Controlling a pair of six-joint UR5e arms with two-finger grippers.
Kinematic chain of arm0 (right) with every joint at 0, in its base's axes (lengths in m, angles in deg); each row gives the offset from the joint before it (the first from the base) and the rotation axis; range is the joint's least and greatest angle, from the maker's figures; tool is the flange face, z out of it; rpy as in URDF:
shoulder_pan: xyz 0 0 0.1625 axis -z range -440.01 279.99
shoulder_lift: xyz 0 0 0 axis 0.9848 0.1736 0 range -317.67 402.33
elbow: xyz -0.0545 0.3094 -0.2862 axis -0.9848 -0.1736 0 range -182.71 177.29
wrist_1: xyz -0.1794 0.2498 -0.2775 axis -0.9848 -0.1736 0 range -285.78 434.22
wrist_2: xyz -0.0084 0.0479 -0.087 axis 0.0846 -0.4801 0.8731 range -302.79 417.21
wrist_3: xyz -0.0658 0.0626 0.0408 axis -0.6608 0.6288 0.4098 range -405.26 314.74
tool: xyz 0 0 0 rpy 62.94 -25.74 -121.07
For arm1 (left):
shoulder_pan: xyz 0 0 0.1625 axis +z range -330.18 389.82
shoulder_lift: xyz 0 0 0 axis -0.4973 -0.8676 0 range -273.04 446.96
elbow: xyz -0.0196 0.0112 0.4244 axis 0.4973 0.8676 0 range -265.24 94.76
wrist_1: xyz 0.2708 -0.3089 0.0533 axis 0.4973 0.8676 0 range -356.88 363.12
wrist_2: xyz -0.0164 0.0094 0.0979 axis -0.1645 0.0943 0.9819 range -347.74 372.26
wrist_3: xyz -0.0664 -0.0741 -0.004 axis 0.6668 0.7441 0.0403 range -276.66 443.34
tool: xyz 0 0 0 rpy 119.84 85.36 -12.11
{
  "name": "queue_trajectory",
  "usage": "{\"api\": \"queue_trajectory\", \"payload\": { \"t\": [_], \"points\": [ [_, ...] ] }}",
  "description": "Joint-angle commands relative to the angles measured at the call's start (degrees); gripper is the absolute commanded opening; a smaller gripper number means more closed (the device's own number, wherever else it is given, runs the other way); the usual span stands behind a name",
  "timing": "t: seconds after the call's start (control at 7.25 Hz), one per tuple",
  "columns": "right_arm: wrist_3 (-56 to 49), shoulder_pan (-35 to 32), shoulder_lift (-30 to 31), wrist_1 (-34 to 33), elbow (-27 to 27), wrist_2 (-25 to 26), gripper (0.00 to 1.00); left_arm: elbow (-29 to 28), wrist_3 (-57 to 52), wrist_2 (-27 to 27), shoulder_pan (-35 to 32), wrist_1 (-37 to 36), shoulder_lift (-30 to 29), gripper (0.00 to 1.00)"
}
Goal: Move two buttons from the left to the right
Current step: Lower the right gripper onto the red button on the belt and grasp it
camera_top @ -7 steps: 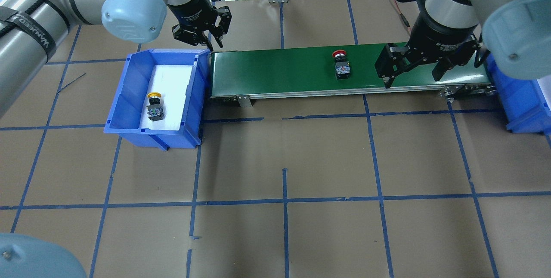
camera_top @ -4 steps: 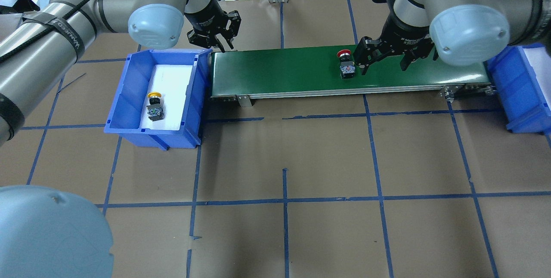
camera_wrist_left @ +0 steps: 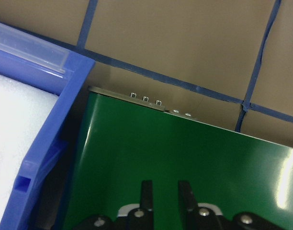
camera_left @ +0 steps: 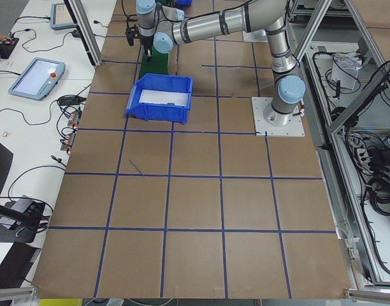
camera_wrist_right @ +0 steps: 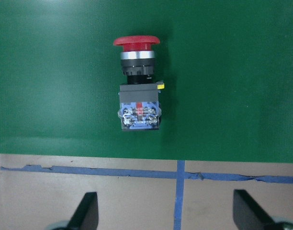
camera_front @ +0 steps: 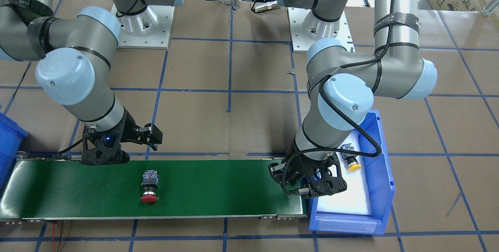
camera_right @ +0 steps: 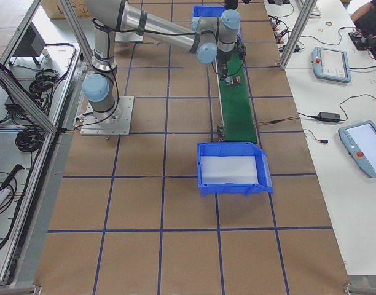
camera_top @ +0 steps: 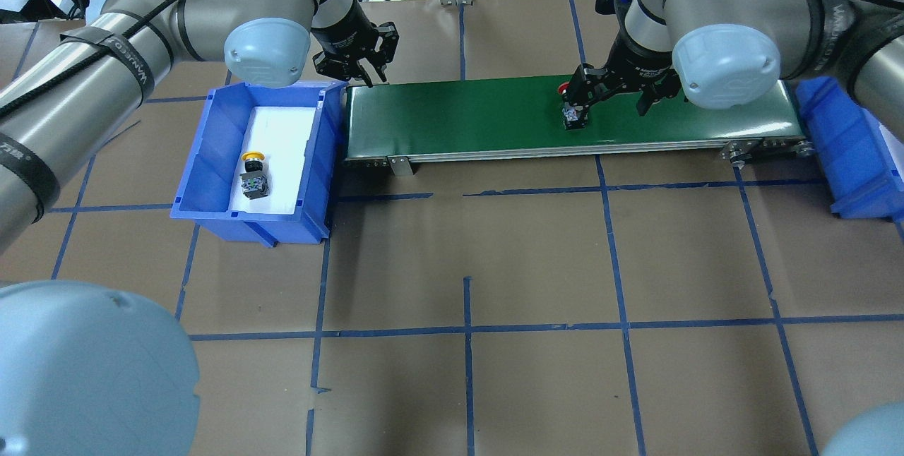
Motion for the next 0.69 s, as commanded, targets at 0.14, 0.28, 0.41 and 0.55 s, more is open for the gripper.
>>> {"api": "queue_trajectory", "payload": {
  "t": [0.14,0.28,0.41,0.55],
  "points": [
    [-1.64,0.0,-4.17,-4.01,-0.88,-0.04,1.0,3.58,-6.89,6.04,7.65,1.41,3.89,0.62],
    [-1.64,0.0,-5.57,-4.1,-3.06,0.04,1.0,6.48,-7.51,5.52,10.83,1.33,4.59,0.68],
    [-1.73,0.0,-7.24,-4.1,-5.08,0.13,1.0,8.86,-10.91,5.42,13.48,0.72,4.68,0.68],
    [-1.82,0.0,-7.95,-4.1,-5.54,0.13,1.0,10.36,-12.42,5.42,14.72,0.71,4.69,0.68]
  ]
}}
